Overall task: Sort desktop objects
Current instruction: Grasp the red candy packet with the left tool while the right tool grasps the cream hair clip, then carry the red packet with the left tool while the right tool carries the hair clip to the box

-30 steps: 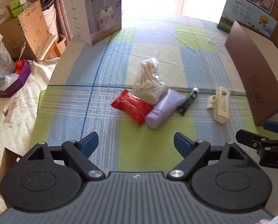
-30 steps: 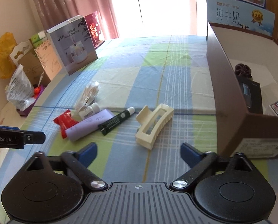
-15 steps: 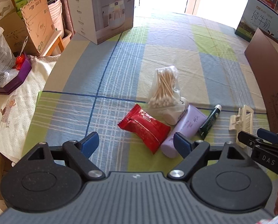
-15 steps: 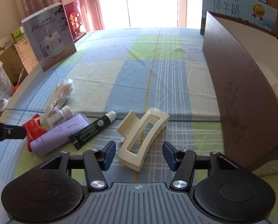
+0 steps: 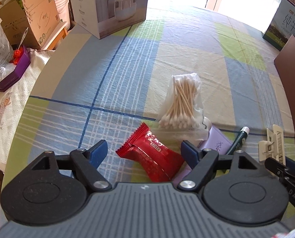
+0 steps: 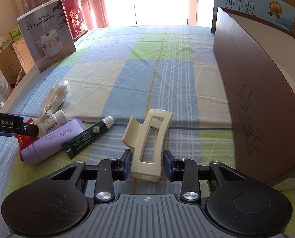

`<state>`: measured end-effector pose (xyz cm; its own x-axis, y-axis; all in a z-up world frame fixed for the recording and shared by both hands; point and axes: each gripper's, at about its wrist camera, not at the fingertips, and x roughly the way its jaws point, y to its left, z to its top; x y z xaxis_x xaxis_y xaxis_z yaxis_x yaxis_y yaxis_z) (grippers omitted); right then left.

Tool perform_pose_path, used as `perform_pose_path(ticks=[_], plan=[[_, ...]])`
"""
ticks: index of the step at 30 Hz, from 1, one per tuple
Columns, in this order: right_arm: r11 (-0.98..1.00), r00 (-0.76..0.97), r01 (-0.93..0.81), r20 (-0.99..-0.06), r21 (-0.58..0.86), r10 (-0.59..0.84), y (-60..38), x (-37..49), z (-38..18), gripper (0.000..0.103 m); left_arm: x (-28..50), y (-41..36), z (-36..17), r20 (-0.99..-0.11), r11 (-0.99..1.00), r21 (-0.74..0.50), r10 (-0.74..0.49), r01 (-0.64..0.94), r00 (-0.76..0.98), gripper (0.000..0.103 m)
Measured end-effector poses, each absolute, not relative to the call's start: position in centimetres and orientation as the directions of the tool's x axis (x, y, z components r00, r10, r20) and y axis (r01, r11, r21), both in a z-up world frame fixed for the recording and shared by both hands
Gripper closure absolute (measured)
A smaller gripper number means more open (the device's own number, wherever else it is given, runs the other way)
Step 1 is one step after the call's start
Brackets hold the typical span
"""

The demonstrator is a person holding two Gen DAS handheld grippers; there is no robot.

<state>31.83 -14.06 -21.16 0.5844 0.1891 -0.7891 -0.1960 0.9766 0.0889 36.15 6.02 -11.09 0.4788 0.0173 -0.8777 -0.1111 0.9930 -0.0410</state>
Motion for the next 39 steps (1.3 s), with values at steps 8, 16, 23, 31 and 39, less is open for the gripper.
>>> perform_pose_path(ticks=[8,16,23,31,39], plan=[[0.978,0.566,-0.183,-0.802,0.103,0.190,-15.0,31.6,-21.1,0.071,35.3,7.9,-11.9,-0.883,1.000,-0.004,0.010,-0.030,0.469,0.056],[0.974,0.576,-0.210,-0.794,0.085,0.193,-13.9,32.4,-20.9,0.046,35.0,8.1,-12.1,-0.873,0.999,0.024,0.005,0.032,0.488,0.057],[0.973,0.599,-0.229,-0.785,0.021,0.158,-12.9,33.7,-21.2,0.048,35.3,7.2,-12.1,-0.865,0.998,0.017,-0.011,0.052,0.501,0.072],[0.966,0.573,-0.258,-0.803,0.017,0.167,-13.1,33.2,-21.2,0.064,34.7,7.0,-11.9,-0.868,0.998,0.025,-0.010,0.063,0.496,0.079],[0.965,0.567,-0.258,-0.800,0.053,0.196,-13.8,31.4,-20.2,0.064,32.9,6.9,-11.7,-0.878,0.998,0.031,-0.003,0.063,0.478,0.080]])
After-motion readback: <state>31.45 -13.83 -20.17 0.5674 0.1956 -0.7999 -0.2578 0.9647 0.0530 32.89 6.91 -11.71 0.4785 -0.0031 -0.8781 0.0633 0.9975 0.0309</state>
